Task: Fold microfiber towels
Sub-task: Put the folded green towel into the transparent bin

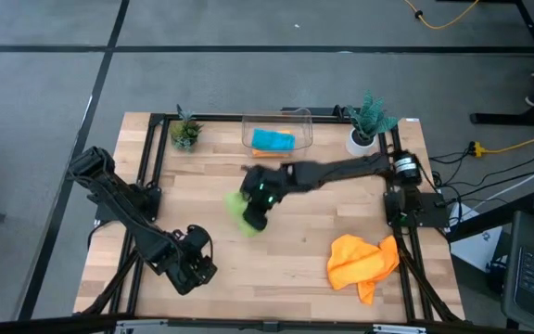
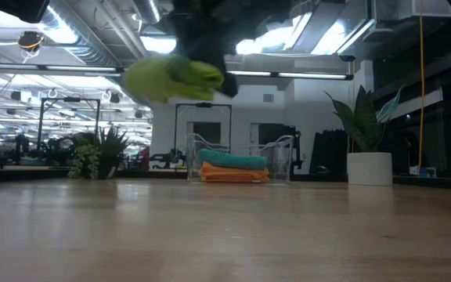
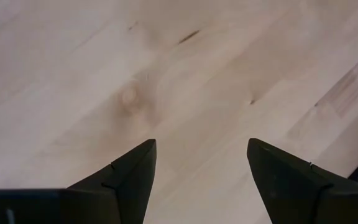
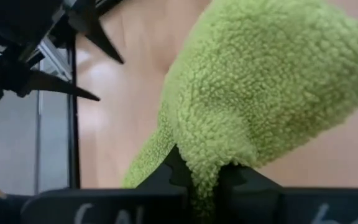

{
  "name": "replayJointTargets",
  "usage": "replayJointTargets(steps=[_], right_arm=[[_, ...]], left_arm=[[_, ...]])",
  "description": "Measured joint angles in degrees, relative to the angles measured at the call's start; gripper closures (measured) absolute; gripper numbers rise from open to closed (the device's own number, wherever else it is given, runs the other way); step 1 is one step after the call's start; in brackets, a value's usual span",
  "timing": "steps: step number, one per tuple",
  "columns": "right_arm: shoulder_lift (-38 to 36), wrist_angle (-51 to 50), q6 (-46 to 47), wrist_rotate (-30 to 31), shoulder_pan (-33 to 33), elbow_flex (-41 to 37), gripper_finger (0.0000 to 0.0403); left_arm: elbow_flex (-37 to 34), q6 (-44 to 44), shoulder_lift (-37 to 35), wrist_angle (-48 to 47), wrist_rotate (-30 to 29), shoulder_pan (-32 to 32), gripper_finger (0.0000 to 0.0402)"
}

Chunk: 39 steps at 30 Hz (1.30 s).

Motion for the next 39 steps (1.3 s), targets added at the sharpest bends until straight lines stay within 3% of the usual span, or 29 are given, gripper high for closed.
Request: replayJointTargets(steps=[8, 16, 23, 29, 39], right_arm=[[-7.52, -9.63, -10.9, -2.51, -11.98, 0.09, 0.0383], [-7.87, -11.61, -25.61, -12.44, -26.96, 0.09, 0.0383], [-7.3, -14.32, -42.16, -12.93, -37.35, 0.09, 0.0383], [-6.04, -14.57, -55.23, -5.82, -41.43, 0.11, 0.0383], [-1.5, -19.44, -69.86, -5.26, -42.0, 0.0, 0.0383]], left_arm=[[-0.04, -0.05, 0.0, 0.04, -0.54, 2.1, 0.0154], [-0.04, 0.0, 0.0, 0.35, -1.94, 5.88, 0.0154], [-0.04, -0.02, 0.0, 1.27, -2.99, 9.69, 0.0154], [-0.04, -0.02, 0.0, 2.97, -3.52, 13.5, 0.0154], [-0.06, 0.43, 0.0, 5.42, -3.87, 17.99, 0.0154]])
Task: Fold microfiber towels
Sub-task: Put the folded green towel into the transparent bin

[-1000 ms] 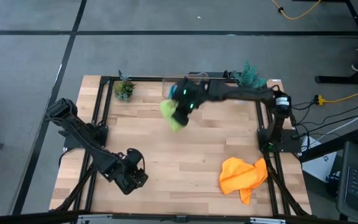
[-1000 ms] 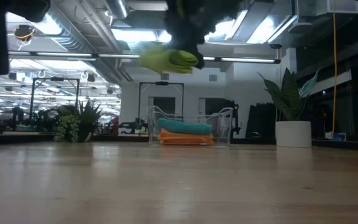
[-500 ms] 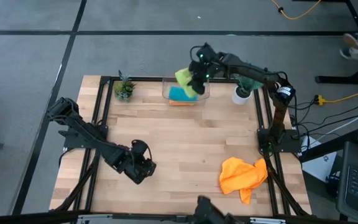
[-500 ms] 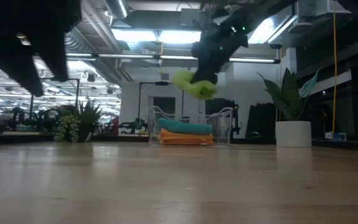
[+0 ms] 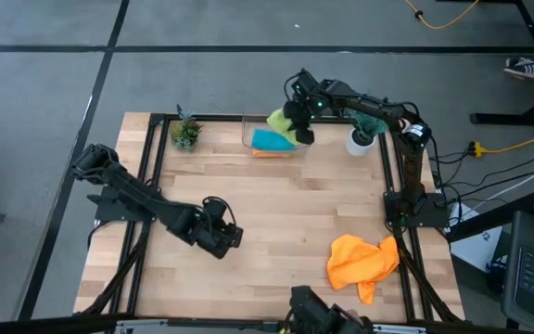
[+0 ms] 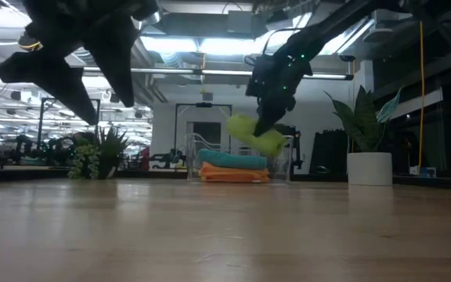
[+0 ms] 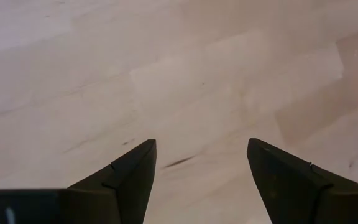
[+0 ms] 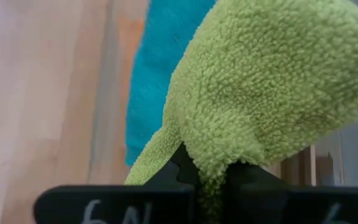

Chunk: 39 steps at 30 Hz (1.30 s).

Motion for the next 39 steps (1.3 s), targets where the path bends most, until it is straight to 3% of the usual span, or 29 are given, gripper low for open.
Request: replayJointTargets(steps=[11, 17, 22, 27, 32, 39], right_arm=[[1.04, -1.63, -13.6, -4.77, 4.08, 0.07, 0.0383], [3.35, -0.05, -14.93, -3.42, 5.84, 0.07, 0.038], [3.75, 1.6, -14.83, -3.14, 6.09, 0.07, 0.0309], [3.83, 1.88, -14.62, 1.02, 6.13, 0.07, 0.0252], [3.83, 2.15, -14.1, 1.79, 6.09, 0.07, 0.0225], [3.83, 1.0, -12.97, 1.83, 6.09, 4.35, 0.0217]], left_arm=[[-0.01, 0.0, 0.17, 0.26, 0.0, 0.83, 0.0154], [-0.03, 0.0, 0.18, 0.94, 0.0, 0.79, 0.0154], [-0.03, 0.0, 0.17, 2.15, 0.0, 0.79, 0.0154], [-0.03, 0.03, 0.17, 2.5, 0.0, 0.76, 0.0154], [-0.01, 0.03, 0.2, 2.55, 0.02, 0.76, 0.0154], [-0.03, 0.05, 0.2, 2.6, 0.02, 0.76, 0.0154]])
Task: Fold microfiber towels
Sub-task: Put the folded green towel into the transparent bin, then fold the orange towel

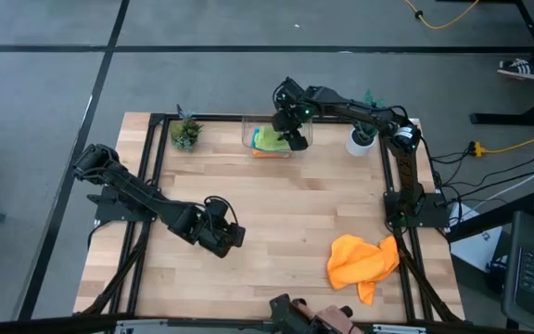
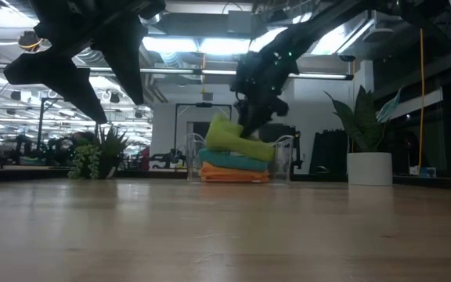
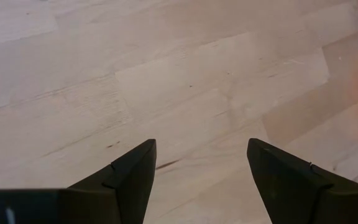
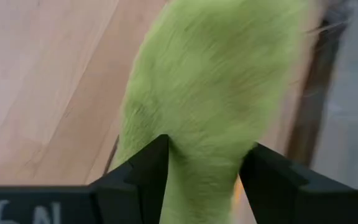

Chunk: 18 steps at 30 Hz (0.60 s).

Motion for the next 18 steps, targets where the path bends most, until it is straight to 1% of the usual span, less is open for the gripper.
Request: replayJointTargets(steps=[6, 8, 10, 14, 18], right_arm=[[-0.17, -3.78, 1.31, 0.07, -0.05, 7.29, 0.022], [-0.17, -3.92, 3.38, 0.7, -0.18, 8.88, 0.0222], [-0.24, -3.92, 6.6, -0.07, -0.31, 9.39, 0.0223], [-0.21, -2.38, 12.77, -4.9, -0.55, 7.66, 0.0223], [0.18, 5.15, 17.87, -5.46, -0.55, 1.63, 0.0223]], left_arm=[[0.01, 0.0, 0.0, 0.2, 0.0, 0.0, 0.0154], [0.01, 0.0, 0.0, 0.21, 0.0, 0.0, 0.0154], [0.01, 0.0, 0.0, 0.21, 0.0, 0.0, 0.0154], [0.0, 0.0, 0.0, 0.21, 0.0, 0.0, 0.0154], [0.01, 0.0, 0.02, 0.19, 0.0, -0.02, 0.0154]])
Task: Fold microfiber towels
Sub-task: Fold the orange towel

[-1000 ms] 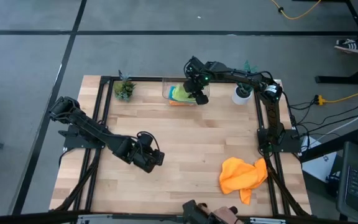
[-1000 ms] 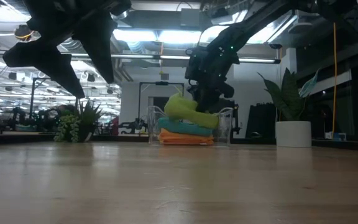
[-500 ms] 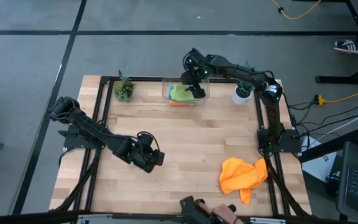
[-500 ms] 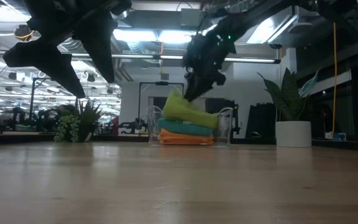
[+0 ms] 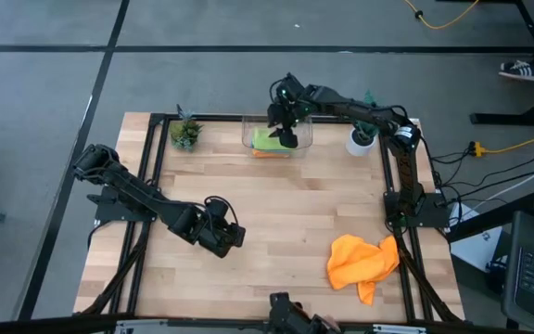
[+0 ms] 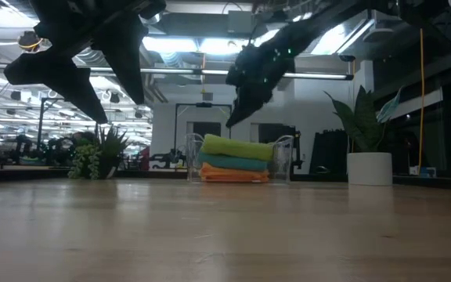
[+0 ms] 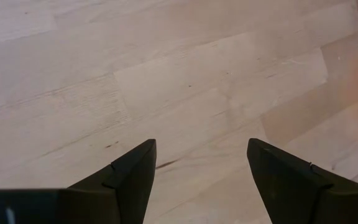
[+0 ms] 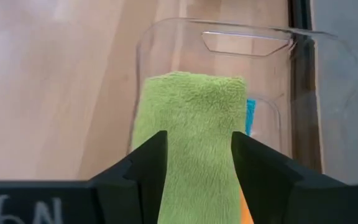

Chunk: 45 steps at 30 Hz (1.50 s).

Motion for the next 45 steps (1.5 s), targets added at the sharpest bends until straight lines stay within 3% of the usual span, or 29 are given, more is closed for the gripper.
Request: replayJointTargets(steps=[5, 13, 18, 23, 28, 34, 36, 40, 45], right_arm=[[0.12, 9.78, 2.95, 1.04, 0.63, -6.64, 0.0223], [0.78, 16.33, 3.08, 4.73, 1.59, -13.59, 0.0223], [0.71, 15.61, 3.92, 4.85, 1.6, -12.99, 0.0223], [0.08, 13.27, 7.78, 5.89, 1.6, -6.9, 0.0223], [0.08, -0.32, 11.02, 6.33, 1.6, 4.24, 0.0223], [0.03, -27.11, 28.96, 4.59, 2.04, 21.23, 0.0223], [-0.59, -34.01, 31.06, 4.51, 3.15, 24.97, 0.0223], [-4.53, -42.07, 30.48, 5.61, 8.15, 29.34, 0.0227], [-12.49, -48.55, 34.16, 13.4, 16.76, 29.7, 0.0239]], left_arm=[[0.0, 0.0, 0.0, 0.0, 0.0, 0.0, 0.0154], [-0.01, 0.02, 0.0, -0.02, 0.0, 0.0, 0.0154], [-0.01, 0.07, 0.0, -0.04, 0.0, 0.0, 0.0154], [-0.01, 1.09, 0.0, -0.04, -0.01, 0.0, 0.0154], [0.0, 1.51, 0.0, -0.21, -0.01, 0.0, 0.0154], [0.0, 3.83, 0.0, -0.5, -0.01, 0.0, 0.0154], [-0.01, 5.57, 0.0, -0.5, -0.02, 0.02, 0.0154], [-0.01, 8.54, 0.0, -0.05, -0.02, 0.01, 0.0154], [0.0, 9.07, 0.0, 0.63, 0.09, 0.01, 0.0154]])
